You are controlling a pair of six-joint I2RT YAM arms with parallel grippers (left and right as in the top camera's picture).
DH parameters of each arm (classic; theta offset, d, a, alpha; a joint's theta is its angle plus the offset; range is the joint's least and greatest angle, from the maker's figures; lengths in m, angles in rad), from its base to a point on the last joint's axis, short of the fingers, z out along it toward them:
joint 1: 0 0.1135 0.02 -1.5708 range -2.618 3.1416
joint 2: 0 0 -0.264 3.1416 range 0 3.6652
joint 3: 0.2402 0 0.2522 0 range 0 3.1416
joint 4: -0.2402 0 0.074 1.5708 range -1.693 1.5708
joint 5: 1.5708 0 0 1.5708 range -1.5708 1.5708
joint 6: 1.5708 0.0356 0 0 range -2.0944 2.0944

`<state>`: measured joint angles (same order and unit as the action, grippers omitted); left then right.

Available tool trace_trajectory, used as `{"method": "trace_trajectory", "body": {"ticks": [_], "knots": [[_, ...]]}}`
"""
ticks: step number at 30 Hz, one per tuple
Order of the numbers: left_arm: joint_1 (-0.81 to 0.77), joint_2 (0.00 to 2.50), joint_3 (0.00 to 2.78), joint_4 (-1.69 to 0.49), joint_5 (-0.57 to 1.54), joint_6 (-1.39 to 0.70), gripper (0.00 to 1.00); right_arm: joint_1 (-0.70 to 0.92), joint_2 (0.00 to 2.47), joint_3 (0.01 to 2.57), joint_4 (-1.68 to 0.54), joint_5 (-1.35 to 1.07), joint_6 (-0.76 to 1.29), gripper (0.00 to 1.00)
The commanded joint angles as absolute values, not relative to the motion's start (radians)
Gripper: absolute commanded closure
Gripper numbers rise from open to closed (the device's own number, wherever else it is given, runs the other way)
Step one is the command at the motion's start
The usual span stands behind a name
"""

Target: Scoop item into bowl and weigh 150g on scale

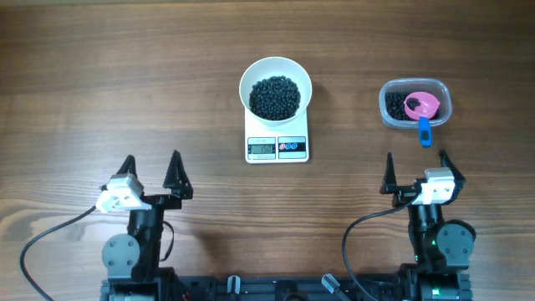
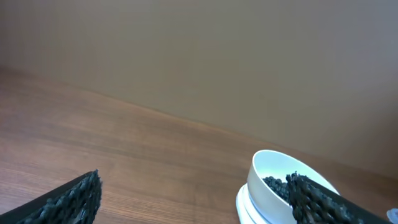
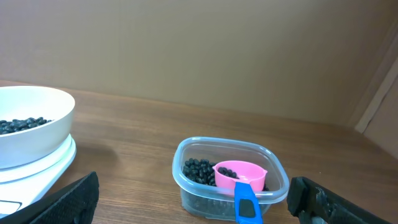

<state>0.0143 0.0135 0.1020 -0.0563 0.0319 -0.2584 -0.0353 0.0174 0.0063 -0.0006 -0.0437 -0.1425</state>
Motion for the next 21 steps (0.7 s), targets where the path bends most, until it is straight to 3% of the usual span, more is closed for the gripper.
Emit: {"method": "trace_trajectory", "body": {"ticks": [1, 9, 21], "knots": [[0.020, 0.003, 0.012, 0.055, 0.064, -0.178, 0.01, -0.030, 0.007, 0.005, 0.001, -0.046, -0.129, 0.01], [0.020, 0.003, 0.006, 0.007, 0.075, -0.159, 0.00, -0.030, 0.007, 0.005, 0.001, -0.046, -0.129, 0.00], [0.020, 0.003, 0.006, -0.077, 0.026, 0.078, 0.00, -0.030, 0.007, 0.005, 0.001, -0.046, -0.129, 0.00]]}}
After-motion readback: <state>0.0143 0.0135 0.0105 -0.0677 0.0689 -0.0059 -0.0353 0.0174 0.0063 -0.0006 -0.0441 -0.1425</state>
